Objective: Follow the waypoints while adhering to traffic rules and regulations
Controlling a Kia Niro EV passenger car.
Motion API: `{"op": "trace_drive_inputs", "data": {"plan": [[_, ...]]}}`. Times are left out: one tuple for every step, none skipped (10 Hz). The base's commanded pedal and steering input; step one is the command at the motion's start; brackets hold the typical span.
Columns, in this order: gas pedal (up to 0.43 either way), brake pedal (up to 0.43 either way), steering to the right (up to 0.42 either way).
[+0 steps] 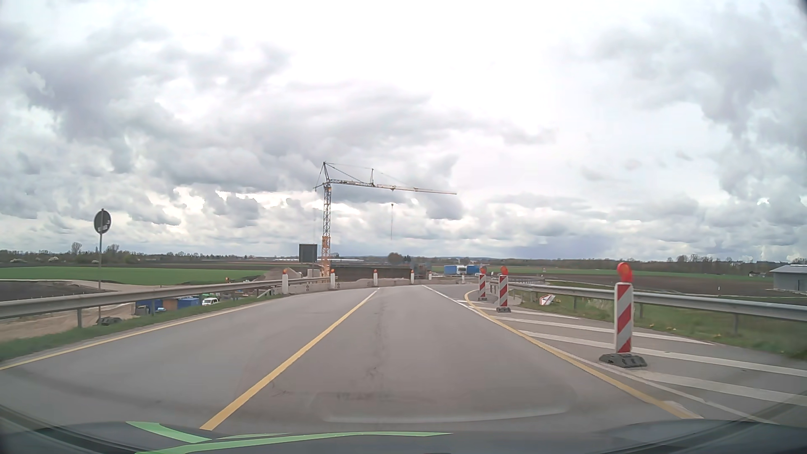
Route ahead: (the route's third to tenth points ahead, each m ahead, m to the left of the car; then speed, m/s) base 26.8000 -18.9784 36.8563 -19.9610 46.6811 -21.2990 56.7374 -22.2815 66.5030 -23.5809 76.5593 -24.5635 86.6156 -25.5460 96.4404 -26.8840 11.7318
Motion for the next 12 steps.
{"op": "trace_drive_inputs", "data": {"plan": [[0.067,0.0,0.009],[0.067,0.0,0.01],[0.067,0.0,0.011],[0.067,0.0,0.014],[0.067,0.0,0.015],[0.067,0.0,0.016],[0.067,0.0,0.017],[0.067,0.0,0.018],[0.067,0.0,0.02],[0.067,0.0,0.021],[0.067,0.0,0.024],[0.067,0.0,0.03]]}}
